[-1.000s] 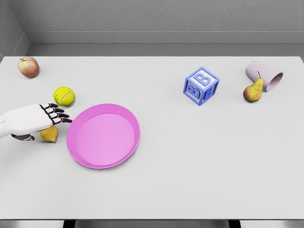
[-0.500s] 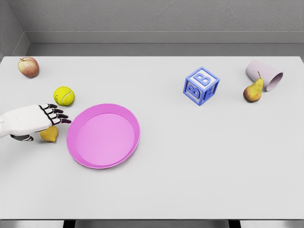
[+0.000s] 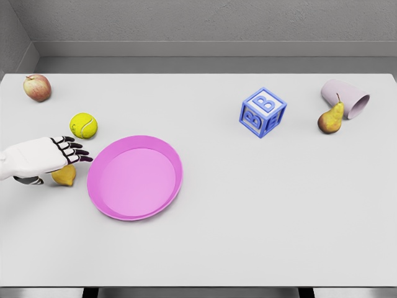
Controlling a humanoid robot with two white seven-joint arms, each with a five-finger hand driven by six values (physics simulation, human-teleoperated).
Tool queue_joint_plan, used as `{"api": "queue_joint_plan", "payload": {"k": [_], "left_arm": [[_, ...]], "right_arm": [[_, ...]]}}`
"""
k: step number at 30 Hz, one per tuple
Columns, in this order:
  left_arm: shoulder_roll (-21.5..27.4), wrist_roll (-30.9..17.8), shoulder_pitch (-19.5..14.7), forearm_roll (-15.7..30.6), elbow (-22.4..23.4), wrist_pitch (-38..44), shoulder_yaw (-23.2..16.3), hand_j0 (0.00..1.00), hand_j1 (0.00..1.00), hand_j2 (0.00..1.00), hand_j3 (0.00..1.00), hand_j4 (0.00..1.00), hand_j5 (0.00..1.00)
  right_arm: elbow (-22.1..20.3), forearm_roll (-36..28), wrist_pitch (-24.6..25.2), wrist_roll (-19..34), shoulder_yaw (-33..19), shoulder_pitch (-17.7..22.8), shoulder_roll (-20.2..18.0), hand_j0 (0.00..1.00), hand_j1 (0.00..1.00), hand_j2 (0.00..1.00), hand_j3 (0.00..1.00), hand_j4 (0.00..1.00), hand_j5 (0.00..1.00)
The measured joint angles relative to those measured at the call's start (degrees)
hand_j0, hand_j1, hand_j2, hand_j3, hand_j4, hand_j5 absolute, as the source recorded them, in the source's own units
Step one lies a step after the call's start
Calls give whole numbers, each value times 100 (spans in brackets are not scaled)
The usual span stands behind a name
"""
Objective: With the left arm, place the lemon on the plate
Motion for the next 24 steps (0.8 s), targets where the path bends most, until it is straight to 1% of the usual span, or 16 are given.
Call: {"api": "queue_joint_plan", "payload": {"k": [1, 5, 6, 7, 12, 15, 17, 19, 21, 24], "left_arm": [[0, 1, 0, 0, 0, 0, 0, 100, 100, 100, 100, 100, 100], [3, 1, 9, -1, 0, 0, -1, 94, 94, 94, 94, 94, 94], [5, 3, 9, 1, 0, 0, -1, 89, 89, 89, 89, 89, 89], [9, 5, 9, 1, 0, 0, -3, 87, 87, 87, 87, 87, 87], [19, 13, 18, 0, 0, 0, -5, 82, 82, 82, 82, 82, 82], [31, 11, 53, -3, 0, 0, -5, 82, 82, 82, 82, 82, 82], [38, 11, 79, -3, 0, 0, -3, 76, 76, 76, 76, 76, 76], [42, 15, 88, 5, 0, 0, -2, 76, 76, 76, 76, 76, 76], [46, 17, 79, 13, 0, 0, -1, 69, 69, 69, 69, 69, 69], [51, 20, 79, 29, 0, 0, 0, 65, 65, 65, 65, 65, 65]], "right_arm": [[0, 0, 0, 0, -1, 0, 0, 100, 100, 100, 100, 100, 100], [1, 0, 0, 0, 1, 0, 0, 100, 100, 100, 100, 100, 100], [1, 0, 0, 0, 0, 0, 0, 100, 100, 100, 100, 100, 100], [1, 0, 1, 0, 0, 0, 0, 100, 100, 100, 100, 100, 100], [-1, 0, 0, 0, 1, 0, 0, 100, 100, 100, 100, 100, 100], [0, 0, 0, 0, 0, 0, 0, 100, 100, 100, 100, 100, 100], [0, 0, -1, 0, 0, 0, 0, 100, 100, 100, 100, 100, 100], [0, 0, 0, 0, 1, 0, 0, 100, 100, 100, 100, 100, 100], [0, 0, 1, 0, 0, 0, 0, 100, 100, 100, 100, 100, 100], [0, 0, -1, 0, 0, 0, 0, 100, 100, 100, 100, 100, 100]]}}
